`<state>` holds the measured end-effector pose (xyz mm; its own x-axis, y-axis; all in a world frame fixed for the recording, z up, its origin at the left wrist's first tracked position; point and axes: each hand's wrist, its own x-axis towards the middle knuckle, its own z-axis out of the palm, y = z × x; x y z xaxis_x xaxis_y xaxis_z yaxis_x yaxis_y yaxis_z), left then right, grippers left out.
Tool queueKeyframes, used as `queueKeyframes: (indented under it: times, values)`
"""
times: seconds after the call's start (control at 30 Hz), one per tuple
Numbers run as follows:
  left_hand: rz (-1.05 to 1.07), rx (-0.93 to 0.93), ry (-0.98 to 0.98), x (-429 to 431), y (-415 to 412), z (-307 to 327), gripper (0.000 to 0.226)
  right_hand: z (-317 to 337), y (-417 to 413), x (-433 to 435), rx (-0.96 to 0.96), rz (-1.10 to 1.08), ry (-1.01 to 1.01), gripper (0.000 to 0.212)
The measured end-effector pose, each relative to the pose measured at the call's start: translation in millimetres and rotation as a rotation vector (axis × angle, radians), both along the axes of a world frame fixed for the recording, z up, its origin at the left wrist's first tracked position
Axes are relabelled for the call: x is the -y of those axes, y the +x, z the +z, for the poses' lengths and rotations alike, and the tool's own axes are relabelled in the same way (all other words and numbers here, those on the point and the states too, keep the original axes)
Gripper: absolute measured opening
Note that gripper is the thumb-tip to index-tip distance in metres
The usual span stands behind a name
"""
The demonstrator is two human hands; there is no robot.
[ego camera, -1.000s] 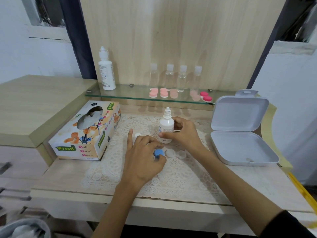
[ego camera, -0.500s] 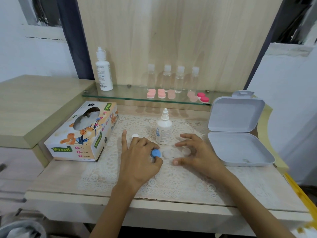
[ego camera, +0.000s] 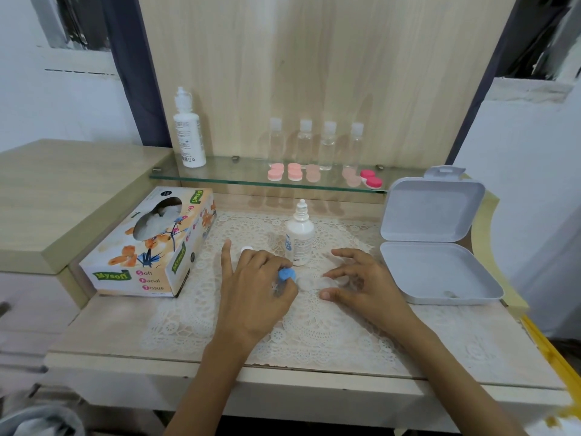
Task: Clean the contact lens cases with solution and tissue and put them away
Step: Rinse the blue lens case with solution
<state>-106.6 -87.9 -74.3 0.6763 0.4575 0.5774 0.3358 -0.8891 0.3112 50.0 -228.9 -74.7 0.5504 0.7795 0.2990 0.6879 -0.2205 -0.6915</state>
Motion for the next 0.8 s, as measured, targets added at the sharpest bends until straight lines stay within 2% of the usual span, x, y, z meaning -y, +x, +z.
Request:
queueKeyframes:
  times: [0.1, 0.23, 0.8]
  values:
    - [-0.077, 0.047, 0.002, 1.5, 0.4, 1.0, 0.029, -0.7, -0.2, 0.0, 0.007, 0.006, 0.014, 0.032]
    - [-0.180, 0.015, 0.037, 3.0, 2.3, -1.4, 0.029, -1.3, -0.6, 0.1, 0.003, 0.012, 0.033, 0.031]
    - [-0.253, -0.028, 0.043, 0.9, 5.2, -6.4, 0.029, 0.2, -3.8, 1.3, 0.023, 0.017, 0.048, 0.030]
